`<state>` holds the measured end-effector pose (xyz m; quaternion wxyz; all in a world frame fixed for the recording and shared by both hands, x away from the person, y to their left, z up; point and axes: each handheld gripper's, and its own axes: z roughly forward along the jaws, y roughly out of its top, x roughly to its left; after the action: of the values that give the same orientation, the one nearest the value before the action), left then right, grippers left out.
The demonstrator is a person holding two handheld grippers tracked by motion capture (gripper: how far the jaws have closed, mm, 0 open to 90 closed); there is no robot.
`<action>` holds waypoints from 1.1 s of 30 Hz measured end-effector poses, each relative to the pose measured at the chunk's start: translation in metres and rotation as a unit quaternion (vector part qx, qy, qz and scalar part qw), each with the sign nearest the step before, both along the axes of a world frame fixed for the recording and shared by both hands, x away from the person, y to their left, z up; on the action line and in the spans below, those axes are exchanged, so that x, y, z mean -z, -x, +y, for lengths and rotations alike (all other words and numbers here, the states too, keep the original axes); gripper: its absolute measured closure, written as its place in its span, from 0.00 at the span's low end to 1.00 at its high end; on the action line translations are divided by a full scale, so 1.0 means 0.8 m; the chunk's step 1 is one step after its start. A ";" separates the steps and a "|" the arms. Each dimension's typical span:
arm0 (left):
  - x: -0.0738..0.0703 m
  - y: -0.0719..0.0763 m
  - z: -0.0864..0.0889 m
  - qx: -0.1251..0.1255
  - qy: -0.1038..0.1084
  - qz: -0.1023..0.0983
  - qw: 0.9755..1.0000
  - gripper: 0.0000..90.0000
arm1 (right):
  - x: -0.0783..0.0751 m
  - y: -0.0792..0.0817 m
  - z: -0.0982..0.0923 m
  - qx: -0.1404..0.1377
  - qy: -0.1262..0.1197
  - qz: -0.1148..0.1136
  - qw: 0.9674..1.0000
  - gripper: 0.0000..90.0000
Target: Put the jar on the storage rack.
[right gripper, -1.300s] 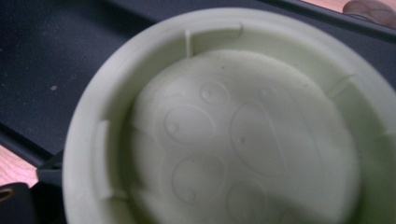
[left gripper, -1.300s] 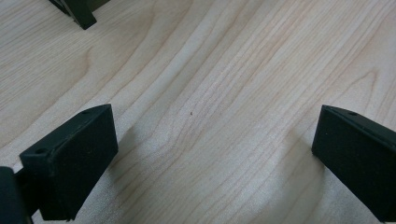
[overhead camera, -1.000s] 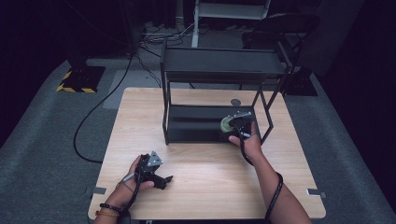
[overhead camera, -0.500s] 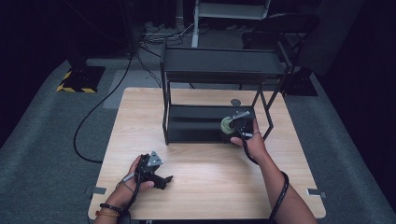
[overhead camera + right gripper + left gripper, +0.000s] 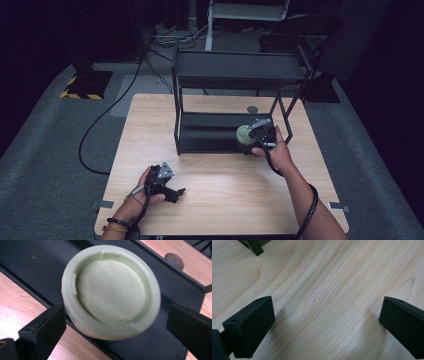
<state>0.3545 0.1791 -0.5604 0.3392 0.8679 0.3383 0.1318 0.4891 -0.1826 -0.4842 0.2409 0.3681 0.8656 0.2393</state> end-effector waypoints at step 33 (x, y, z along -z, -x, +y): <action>0.000 0.000 0.000 0.000 0.000 0.000 1.000 0.00 | -0.026 0.073 -0.021 -0.060 0.027 -0.057 0.996 0.03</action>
<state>0.3545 0.1791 -0.5605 0.3393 0.8678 0.3383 0.1318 0.4306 -0.1997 -0.4636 0.2850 0.2949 0.8771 0.2500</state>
